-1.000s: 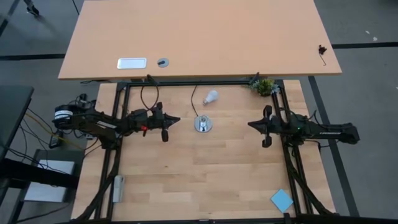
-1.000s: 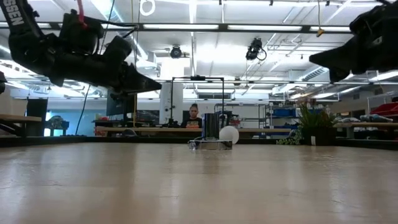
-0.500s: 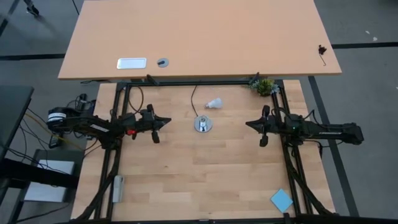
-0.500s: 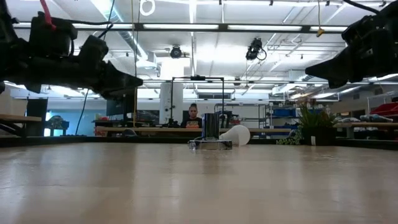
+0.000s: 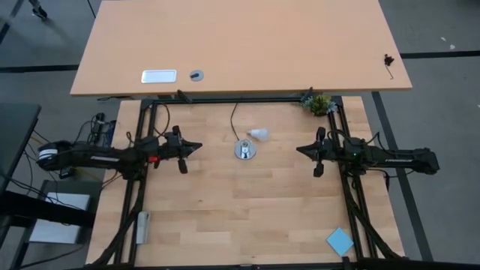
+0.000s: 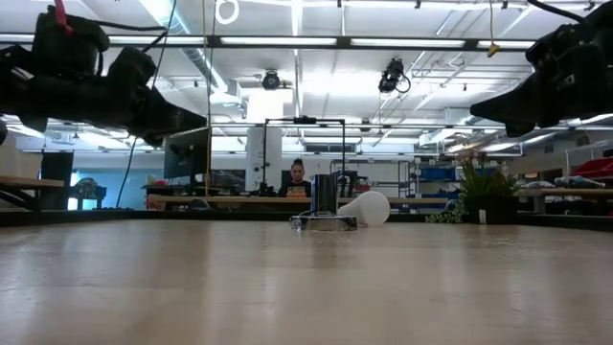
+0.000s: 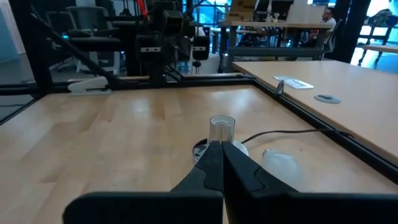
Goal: Screw lightbulb
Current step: Return to Home Position
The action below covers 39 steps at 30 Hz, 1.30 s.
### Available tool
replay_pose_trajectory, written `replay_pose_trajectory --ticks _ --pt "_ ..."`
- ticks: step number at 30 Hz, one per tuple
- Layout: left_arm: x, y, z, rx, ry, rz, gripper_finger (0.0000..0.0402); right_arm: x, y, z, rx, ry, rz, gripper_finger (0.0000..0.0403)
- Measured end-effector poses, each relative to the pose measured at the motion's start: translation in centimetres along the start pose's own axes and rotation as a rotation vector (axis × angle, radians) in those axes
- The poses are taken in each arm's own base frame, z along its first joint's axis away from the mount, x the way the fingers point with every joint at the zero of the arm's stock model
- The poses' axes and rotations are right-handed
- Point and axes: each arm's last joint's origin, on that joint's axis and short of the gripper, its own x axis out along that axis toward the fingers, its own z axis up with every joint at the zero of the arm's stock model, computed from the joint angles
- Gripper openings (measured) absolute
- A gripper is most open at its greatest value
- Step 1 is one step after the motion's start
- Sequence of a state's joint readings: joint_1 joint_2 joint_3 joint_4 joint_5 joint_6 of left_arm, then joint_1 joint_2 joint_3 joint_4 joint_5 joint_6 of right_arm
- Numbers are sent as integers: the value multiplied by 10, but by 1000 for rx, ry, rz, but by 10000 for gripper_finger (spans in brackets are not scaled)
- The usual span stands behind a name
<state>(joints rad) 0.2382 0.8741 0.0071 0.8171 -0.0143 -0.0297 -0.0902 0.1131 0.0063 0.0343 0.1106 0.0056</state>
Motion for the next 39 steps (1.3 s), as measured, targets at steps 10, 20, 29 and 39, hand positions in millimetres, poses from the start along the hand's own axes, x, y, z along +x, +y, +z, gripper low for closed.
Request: replay_pose_trajectory --ticks 10,20,29,39 --pt "-21 -8 7 23 1 18 1 0 0 0 -21 0 4 4" --pt "-40 -13 8 12 -6 0 0 0 -3 0 -22 0 -30 4" --pt "-53 -10 10 -1 -47 27 1 0 -7 0 29 1 -59 4" --pt "-53 -11 9 17 -35 -7 1 5 -13 -6 58 65 -151 5"
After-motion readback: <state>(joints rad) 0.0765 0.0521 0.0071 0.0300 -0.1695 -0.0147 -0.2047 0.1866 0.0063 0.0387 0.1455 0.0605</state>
